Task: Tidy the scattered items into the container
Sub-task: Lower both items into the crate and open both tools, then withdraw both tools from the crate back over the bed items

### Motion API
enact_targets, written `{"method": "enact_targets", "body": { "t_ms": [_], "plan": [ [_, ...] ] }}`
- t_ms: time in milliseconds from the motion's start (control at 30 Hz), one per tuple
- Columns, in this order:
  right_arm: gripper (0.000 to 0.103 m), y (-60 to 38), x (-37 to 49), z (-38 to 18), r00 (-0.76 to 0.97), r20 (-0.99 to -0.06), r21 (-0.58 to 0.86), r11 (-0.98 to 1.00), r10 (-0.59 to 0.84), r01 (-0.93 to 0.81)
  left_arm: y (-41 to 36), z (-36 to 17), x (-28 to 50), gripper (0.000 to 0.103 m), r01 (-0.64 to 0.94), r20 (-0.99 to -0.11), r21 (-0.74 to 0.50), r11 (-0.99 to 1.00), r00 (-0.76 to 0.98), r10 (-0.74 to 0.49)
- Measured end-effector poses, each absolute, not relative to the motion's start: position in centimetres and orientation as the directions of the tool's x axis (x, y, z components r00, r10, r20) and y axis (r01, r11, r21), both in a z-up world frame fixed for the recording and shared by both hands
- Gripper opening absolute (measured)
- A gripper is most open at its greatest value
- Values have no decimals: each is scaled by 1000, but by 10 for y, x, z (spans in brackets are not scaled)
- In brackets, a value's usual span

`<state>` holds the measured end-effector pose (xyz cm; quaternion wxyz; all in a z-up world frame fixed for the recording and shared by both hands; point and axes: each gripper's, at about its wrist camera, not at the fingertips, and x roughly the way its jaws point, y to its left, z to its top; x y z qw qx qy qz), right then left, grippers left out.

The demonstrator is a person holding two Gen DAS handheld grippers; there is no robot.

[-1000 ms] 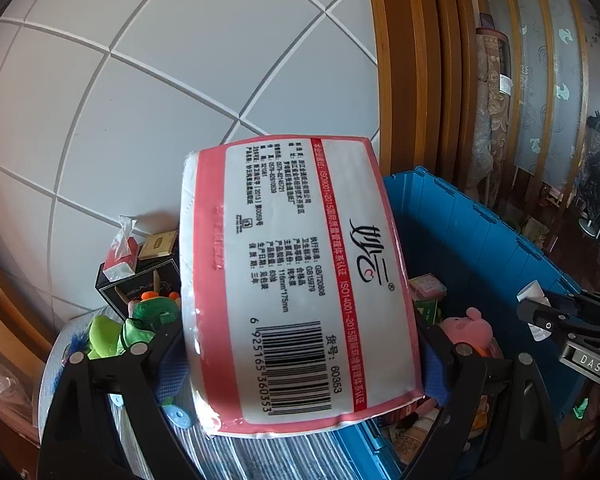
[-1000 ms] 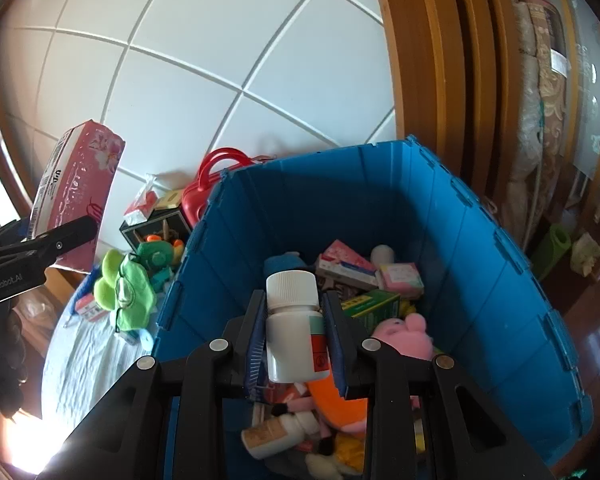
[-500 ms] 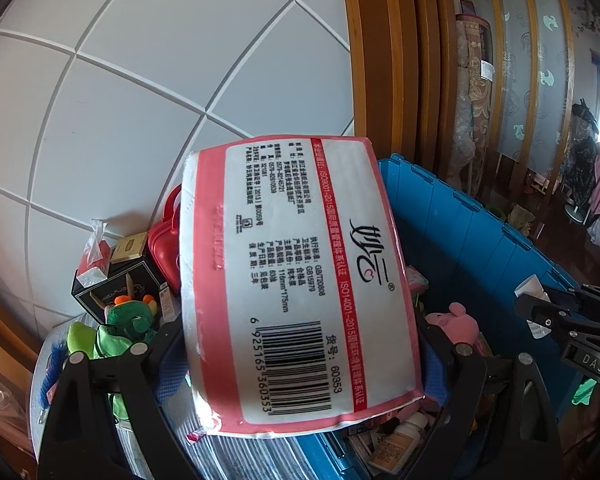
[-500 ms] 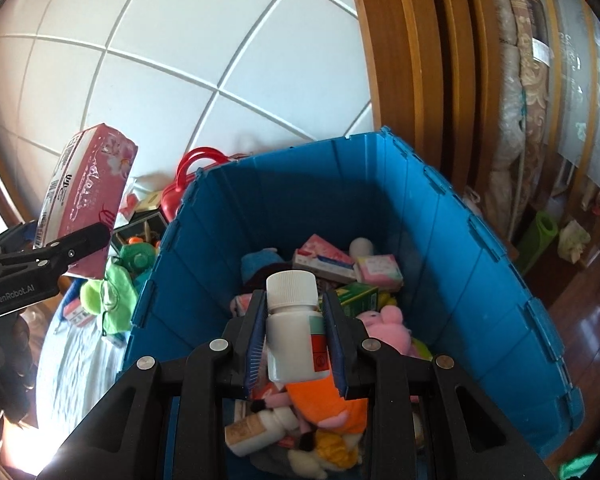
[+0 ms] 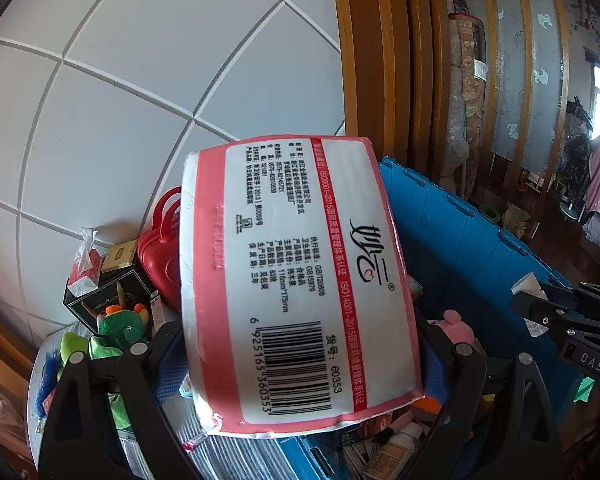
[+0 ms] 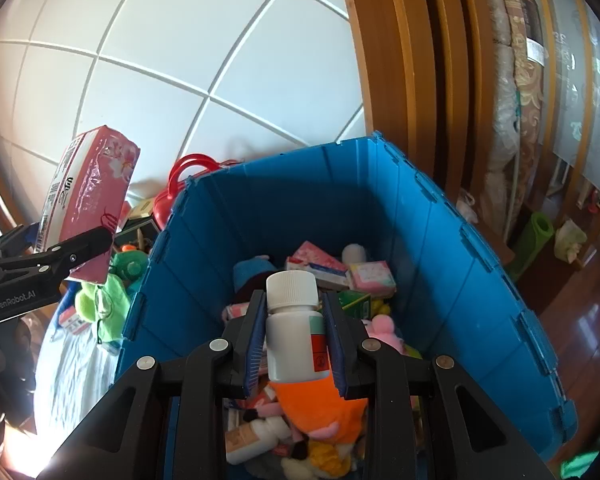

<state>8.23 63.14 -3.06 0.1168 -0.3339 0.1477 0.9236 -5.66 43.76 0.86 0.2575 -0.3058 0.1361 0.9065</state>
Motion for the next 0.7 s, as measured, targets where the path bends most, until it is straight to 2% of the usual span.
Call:
{"method": "enact_targets", "body": {
  "t_ms": [367,400,433,467,533,700],
  "plan": [
    [29,639,78,-28,-756,-642,195,-927,127,-322,447,16,-64,92,-571,-613,72,-818,-672,416],
    [43,639,78,-25,-760,-635,189,-926,139,-328,447,18,-64,93,-572,-605,58,-818,-672,427],
    [86,639,79,-23,-765,-627,184,-925,151,-333,447,20,-65,94,-568,-600,52,-822,-676,429],
    [103,639,79,-21,-773,-615,183,-925,156,-333,448,21,-67,97,-558,-602,57,-828,-681,417],
    [103,640,81,-20,-780,-603,176,-926,167,-335,444,23,-68,102,-535,-593,54,-843,-697,404],
    [103,641,80,-25,-776,-613,192,-926,145,-324,440,24,-66,102,-553,-591,43,-832,-685,425]
  ]
}}
